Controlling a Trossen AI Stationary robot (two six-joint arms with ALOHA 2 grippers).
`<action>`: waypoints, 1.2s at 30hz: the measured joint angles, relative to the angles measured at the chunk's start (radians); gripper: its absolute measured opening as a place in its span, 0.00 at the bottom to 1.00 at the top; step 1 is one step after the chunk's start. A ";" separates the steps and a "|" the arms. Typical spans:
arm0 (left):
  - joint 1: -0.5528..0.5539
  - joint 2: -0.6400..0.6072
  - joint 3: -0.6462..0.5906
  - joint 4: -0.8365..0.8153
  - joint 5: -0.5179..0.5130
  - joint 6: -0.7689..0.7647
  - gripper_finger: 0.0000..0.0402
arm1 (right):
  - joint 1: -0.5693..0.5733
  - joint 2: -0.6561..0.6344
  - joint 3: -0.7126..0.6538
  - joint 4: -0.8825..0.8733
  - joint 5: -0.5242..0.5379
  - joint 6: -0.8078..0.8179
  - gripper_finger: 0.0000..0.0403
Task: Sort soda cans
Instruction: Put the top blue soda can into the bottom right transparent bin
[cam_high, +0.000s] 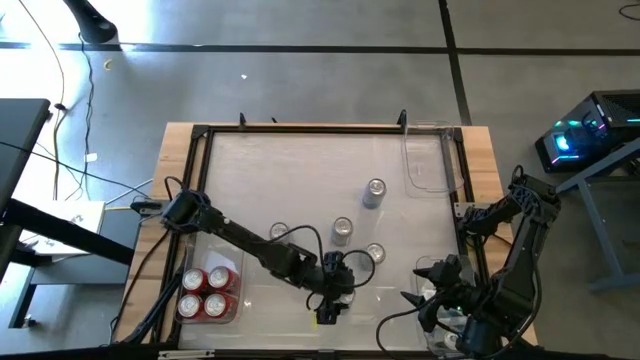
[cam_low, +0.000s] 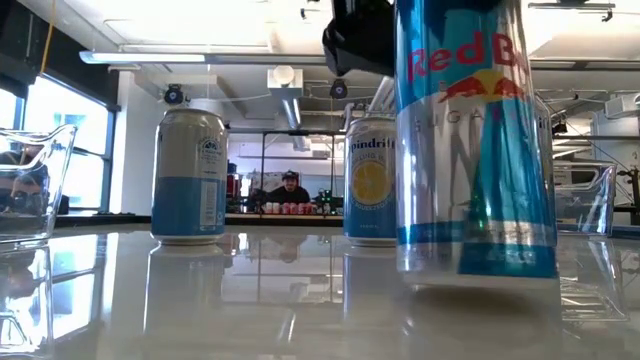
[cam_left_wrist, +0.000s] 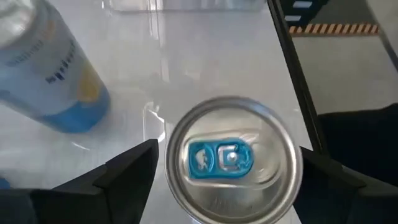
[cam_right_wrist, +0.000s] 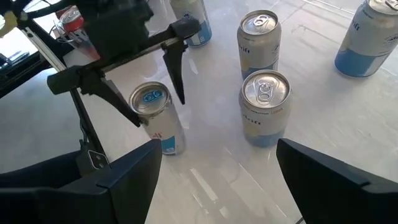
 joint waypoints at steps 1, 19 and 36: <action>0.000 -0.008 0.000 0.001 -0.002 0.000 0.78 | 0.000 0.000 0.000 0.001 0.000 -0.001 0.78; -0.154 -0.253 0.000 -0.103 -0.342 0.061 0.78 | -0.006 0.079 0.000 0.083 0.006 -0.107 0.78; -0.371 -0.321 -0.001 -0.718 -0.922 -0.487 0.78 | -0.235 0.231 0.000 0.811 -0.198 -1.017 0.78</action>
